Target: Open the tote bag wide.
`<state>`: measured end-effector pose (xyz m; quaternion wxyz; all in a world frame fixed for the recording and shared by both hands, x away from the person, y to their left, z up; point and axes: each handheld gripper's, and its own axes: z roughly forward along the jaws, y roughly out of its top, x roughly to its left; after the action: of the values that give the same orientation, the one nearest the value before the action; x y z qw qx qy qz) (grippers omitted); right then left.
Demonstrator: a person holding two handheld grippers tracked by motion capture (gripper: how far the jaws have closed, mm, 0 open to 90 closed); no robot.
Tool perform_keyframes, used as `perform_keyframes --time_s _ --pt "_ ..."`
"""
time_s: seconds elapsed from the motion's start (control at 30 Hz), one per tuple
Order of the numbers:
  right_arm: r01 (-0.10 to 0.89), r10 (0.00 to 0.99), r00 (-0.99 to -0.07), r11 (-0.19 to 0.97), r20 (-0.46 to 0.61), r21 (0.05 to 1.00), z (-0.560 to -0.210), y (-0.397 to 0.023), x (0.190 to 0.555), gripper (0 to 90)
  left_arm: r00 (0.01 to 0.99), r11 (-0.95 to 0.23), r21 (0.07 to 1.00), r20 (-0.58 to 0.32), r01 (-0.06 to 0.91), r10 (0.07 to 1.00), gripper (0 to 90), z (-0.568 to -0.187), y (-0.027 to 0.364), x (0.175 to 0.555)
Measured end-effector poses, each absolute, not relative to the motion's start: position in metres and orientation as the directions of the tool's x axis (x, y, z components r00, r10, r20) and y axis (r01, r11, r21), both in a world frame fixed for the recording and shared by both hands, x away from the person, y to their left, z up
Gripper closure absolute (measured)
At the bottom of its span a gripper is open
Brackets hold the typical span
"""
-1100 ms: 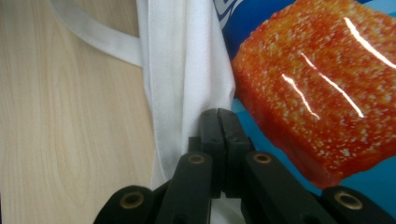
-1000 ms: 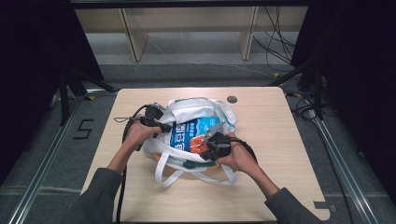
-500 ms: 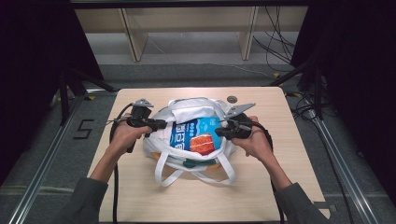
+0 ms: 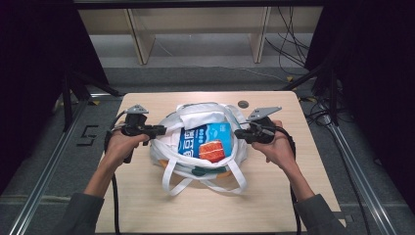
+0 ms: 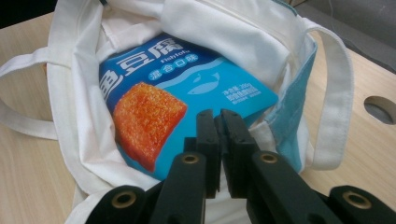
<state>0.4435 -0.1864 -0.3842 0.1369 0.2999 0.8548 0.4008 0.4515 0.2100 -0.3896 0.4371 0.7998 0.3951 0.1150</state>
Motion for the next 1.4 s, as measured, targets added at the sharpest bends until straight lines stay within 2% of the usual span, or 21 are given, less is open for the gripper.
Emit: perform_keyframes --time_s 0.53,0.7,0.77,0.8,0.83,1.1,1.33,1.4 --pt "0.411 0.654 -0.756 0.444 0.025 0.796 -0.389 -0.213 0.426 83.0 0.682 -0.244 0.841 -0.187 0.483 0.707 68.0 -0.392 0.211 0.413" --pt "0.417 0.655 -0.754 0.438 0.034 0.797 -0.391 -0.218 0.423 81.0 0.695 -0.244 0.842 -0.196 0.481 0.692 64.5 -0.396 0.211 0.408" --pt "0.41 0.653 -0.756 0.435 0.032 0.802 -0.393 -0.22 0.422 79.9 0.688 -0.254 0.843 -0.175 0.474 0.704 64.0 -0.397 0.21 0.405" --pt "0.433 0.662 -0.748 0.423 0.054 0.796 -0.394 -0.22 0.42 79.2 0.695 -0.254 0.84 -0.186 0.479 0.695 63.5 -0.398 0.211 0.405" --pt "0.41 0.66 -0.75 0.426 0.033 0.806 -0.395 -0.221 0.42 78.9 0.692 -0.247 0.841 -0.193 0.482 0.695 62.7 -0.398 0.211 0.405" --pt "0.431 0.678 -0.733 0.395 0.06 0.811 -0.398 -0.223 0.414 76.2 0.694 -0.238 0.842 -0.204 0.484 0.691 57.0 -0.404 0.211 0.4" --pt "0.41 0.683 -0.73 0.396 0.035 0.821 -0.402 -0.227 0.415 70.4 0.69 -0.241 0.842 -0.196 0.483 0.696 51.3 -0.406 0.21 0.398" --pt "0.431 0.686 -0.725 0.386 0.058 0.816 -0.402 -0.227 0.413 69.3 0.693 -0.244 0.84 -0.198 0.485 0.693 50.3 -0.406 0.21 0.398"
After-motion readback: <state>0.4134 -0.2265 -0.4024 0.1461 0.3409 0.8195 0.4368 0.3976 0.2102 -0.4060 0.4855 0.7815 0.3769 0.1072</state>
